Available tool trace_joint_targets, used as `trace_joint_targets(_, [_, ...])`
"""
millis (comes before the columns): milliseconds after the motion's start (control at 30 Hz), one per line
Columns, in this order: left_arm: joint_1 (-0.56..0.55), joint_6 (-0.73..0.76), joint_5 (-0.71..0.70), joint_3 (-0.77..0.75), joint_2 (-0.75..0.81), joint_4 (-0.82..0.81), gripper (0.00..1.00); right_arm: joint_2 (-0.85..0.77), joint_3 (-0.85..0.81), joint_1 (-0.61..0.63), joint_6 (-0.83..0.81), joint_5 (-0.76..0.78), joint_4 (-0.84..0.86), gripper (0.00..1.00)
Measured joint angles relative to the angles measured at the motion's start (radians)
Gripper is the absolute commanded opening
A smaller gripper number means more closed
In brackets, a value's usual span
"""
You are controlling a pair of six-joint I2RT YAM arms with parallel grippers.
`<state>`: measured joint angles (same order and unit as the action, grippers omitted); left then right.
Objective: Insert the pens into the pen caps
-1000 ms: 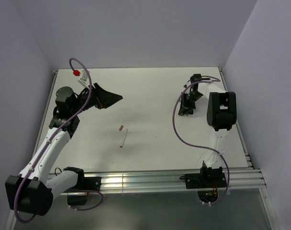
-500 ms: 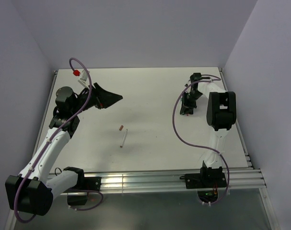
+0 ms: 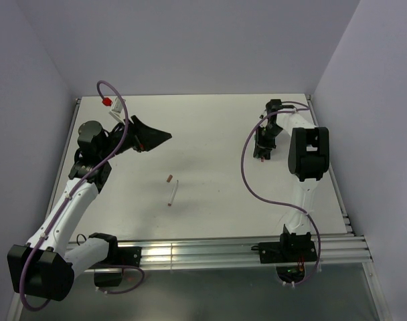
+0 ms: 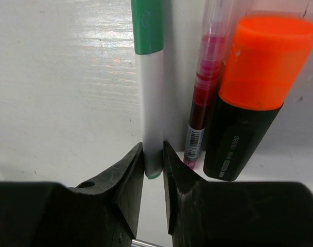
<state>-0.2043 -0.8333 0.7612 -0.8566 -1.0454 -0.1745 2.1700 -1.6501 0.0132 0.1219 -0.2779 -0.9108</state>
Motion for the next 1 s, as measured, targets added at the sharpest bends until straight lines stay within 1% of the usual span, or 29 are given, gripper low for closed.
trace_joint_targets(67, [0.0,0.0,-0.002,0.0,0.0,0.0,0.99,0.0,0.0,0.0,0.0,0.001,0.0,0.29])
trace_joint_targets(200, [0.0,0.001,-0.019,0.0,0.0,0.008,0.99,0.0,0.0,0.0,0.001,0.0,0.0,0.32])
trace_joint_targets(300, [0.0,0.002,-0.029,0.0,-0.002,0.024,0.99,0.0,0.0,0.0,0.006,-0.002,0.0,0.41])
trace_joint_targets(367, [0.0,0.007,-0.034,-0.001,-0.011,0.038,1.0,-0.002,0.0,0.0,0.009,-0.006,0.0,0.41])
trace_joint_targets(533, [0.001,0.046,-0.062,-0.037,-0.051,0.131,0.99,-0.009,0.001,0.0,0.008,0.0,0.0,0.45])
trace_joint_targets(567, [0.001,0.058,-0.068,-0.043,-0.057,0.15,0.96,-0.014,0.003,0.0,0.006,0.001,0.0,0.47])
trace_joint_targets(633, [0.001,0.083,-0.083,-0.05,-0.063,0.183,0.93,-0.032,0.01,0.002,0.003,0.0,0.0,0.52])
trace_joint_targets(667, [0.001,0.107,-0.097,-0.055,-0.064,0.214,0.9,-0.051,0.016,0.005,-0.002,-0.002,0.003,0.57])
trace_joint_targets(733, [0.001,0.148,-0.121,-0.065,-0.067,0.263,0.88,-0.106,0.03,0.01,-0.008,-0.004,0.002,0.64])
trace_joint_targets(800, [0.001,0.203,-0.148,-0.08,-0.072,0.319,0.83,-0.182,0.035,0.023,-0.012,-0.006,0.001,0.7])
trace_joint_targets(867, [0.001,0.273,-0.177,-0.092,-0.08,0.375,0.74,-0.28,0.034,0.045,-0.018,-0.022,0.009,0.74])
trace_joint_targets(933, [0.001,0.349,-0.211,-0.098,-0.092,0.431,0.68,-0.349,0.03,0.057,-0.026,-0.034,0.01,0.78])
trace_joint_targets(967, [0.001,0.378,-0.225,-0.098,-0.098,0.456,0.64,-0.385,0.026,0.064,-0.031,-0.042,0.011,0.8])
trace_joint_targets(1000, [0.001,0.41,-0.241,-0.098,-0.106,0.49,0.62,-0.421,0.023,0.071,-0.038,-0.053,0.015,0.83])
